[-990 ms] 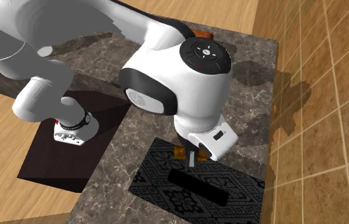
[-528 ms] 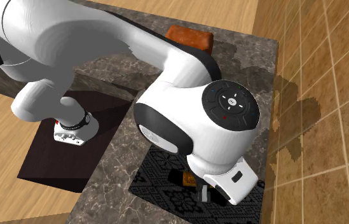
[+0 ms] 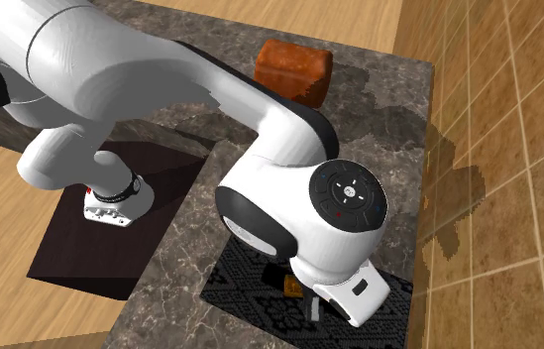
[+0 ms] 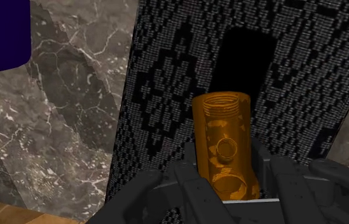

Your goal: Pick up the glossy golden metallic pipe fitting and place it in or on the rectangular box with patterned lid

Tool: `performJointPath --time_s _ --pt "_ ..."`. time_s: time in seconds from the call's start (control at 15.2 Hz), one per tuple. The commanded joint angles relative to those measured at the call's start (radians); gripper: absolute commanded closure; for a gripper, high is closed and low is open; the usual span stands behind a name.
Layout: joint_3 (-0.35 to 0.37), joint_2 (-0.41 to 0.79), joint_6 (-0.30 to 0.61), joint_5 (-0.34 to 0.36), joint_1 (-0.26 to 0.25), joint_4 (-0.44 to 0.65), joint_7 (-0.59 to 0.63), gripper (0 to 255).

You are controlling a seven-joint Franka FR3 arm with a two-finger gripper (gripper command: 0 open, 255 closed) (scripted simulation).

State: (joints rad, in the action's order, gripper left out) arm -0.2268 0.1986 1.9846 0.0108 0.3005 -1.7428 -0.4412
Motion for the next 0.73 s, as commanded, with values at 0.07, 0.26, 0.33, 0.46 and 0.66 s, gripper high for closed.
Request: performJointPath --time_s 0.07,0.26,0.33,0.46,0.66 --pt "0.001 0.006 0.037 -0.001 -0.001 -0.031 0.003 255" --pt "0.001 0.006 0.037 -0.001 -0.001 -0.031 0.003 255" --pt "0.001 0.006 0.037 -0.001 -0.001 -0.031 0.003 255" --pt "0.001 0.006 0.037 -0.001 -0.001 -0.031 0.003 255" --pt "0.001 0.006 0.037 -0.001 -0.001 -0.031 0.003 0"
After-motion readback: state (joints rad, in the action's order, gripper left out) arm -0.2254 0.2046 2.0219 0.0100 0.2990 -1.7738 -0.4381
